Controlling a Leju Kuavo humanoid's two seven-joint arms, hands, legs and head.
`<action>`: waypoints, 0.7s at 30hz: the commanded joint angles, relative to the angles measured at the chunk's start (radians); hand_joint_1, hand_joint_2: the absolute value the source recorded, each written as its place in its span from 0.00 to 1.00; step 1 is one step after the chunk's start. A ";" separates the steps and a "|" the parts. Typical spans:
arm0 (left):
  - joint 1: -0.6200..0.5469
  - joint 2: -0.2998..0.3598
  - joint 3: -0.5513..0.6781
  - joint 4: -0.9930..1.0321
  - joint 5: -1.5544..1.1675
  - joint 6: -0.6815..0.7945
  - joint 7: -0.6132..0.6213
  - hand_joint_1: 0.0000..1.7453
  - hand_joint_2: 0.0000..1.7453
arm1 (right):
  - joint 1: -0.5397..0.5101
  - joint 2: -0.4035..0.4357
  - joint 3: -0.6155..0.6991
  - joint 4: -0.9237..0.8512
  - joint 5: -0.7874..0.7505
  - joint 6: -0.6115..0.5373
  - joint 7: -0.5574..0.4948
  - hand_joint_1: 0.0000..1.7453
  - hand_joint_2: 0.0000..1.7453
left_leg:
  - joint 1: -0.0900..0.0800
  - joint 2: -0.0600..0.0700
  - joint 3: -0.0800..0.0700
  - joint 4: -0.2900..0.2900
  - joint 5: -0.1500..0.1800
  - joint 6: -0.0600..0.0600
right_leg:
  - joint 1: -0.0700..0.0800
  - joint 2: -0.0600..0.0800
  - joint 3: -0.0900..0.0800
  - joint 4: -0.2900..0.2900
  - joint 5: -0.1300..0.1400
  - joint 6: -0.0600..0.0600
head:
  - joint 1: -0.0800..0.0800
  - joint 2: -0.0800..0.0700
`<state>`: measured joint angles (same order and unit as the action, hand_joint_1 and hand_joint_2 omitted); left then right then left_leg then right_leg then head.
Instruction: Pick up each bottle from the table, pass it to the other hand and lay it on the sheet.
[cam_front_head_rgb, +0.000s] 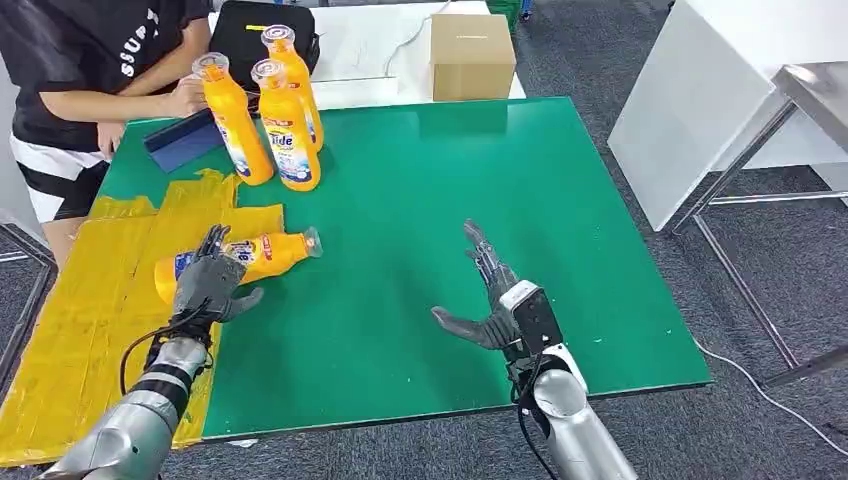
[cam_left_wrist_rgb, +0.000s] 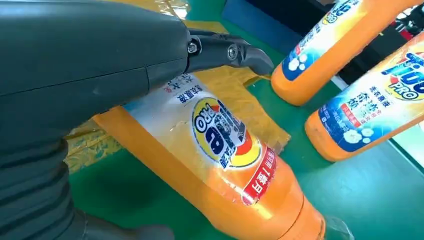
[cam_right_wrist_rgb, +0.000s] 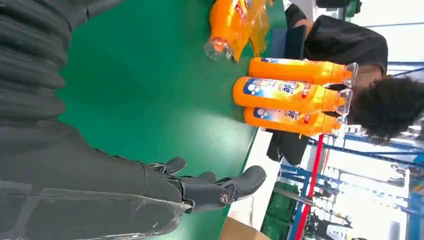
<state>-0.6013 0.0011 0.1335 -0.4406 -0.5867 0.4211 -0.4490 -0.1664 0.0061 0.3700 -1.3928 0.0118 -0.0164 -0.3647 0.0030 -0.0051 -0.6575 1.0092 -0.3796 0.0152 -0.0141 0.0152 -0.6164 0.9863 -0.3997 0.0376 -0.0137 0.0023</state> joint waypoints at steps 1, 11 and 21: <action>-0.013 0.003 0.009 0.045 0.010 -0.009 0.007 0.00 1.00 | -0.041 0.004 -0.011 0.070 -0.001 0.000 0.006 0.00 1.00 | 0.001 0.001 0.005 0.000 -0.002 -0.001 | 0.001 0.000 0.004 0.000 -0.001 -0.002 | 0.000 0.000; -0.013 0.003 0.009 0.045 0.010 -0.009 0.007 0.00 1.00 | -0.041 0.004 -0.011 0.070 -0.001 0.000 0.006 0.00 1.00 | 0.000 0.002 0.005 0.000 -0.002 -0.001 | 0.001 0.000 0.005 -0.001 -0.001 -0.002 | 0.000 0.000; 0.098 -0.062 -0.040 -0.341 0.229 -0.062 -0.157 0.00 1.00 | 0.028 0.011 -0.041 0.002 0.009 -0.021 -0.008 0.00 1.00 | 0.001 -0.001 0.003 0.000 -0.002 -0.001 | 0.001 -0.003 0.003 0.000 -0.002 -0.001 | 0.000 0.000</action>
<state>-0.5891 0.0000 0.1335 -0.4547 -0.5149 0.4471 -0.5243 -0.1672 0.0065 0.3696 -1.3848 0.0130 -0.0176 -0.3647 0.0030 -0.0046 -0.6574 1.0093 -0.3795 0.0153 -0.0141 0.0154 -0.6171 0.9863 -0.3996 0.0376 -0.0137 0.0023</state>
